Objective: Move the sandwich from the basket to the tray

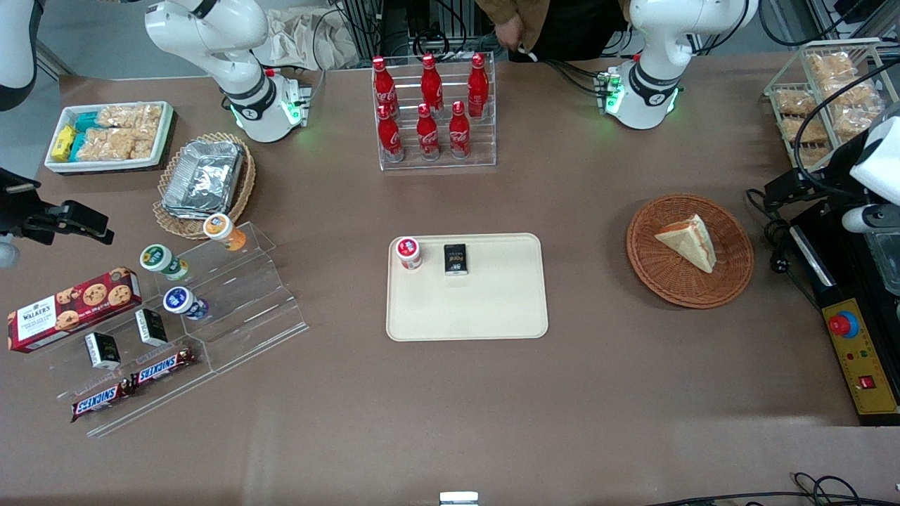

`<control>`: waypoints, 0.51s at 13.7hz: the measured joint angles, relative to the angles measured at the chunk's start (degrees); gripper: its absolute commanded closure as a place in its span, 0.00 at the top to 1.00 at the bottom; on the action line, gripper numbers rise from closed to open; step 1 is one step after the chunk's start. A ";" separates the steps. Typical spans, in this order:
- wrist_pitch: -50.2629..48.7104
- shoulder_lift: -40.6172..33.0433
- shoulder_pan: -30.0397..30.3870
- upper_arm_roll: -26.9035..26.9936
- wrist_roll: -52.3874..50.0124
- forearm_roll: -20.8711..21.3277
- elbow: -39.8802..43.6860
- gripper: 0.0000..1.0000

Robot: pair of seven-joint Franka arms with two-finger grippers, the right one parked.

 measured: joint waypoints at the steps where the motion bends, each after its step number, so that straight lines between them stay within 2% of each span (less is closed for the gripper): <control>1: -0.06 0.17 0.00 0.00 0.00 0.03 0.14 1.00; 4: -0.51 0.98 0.00 0.01 -1.29 0.09 0.26 1.00; 7: -2.09 1.72 0.02 0.03 -9.05 0.62 -1.49 1.00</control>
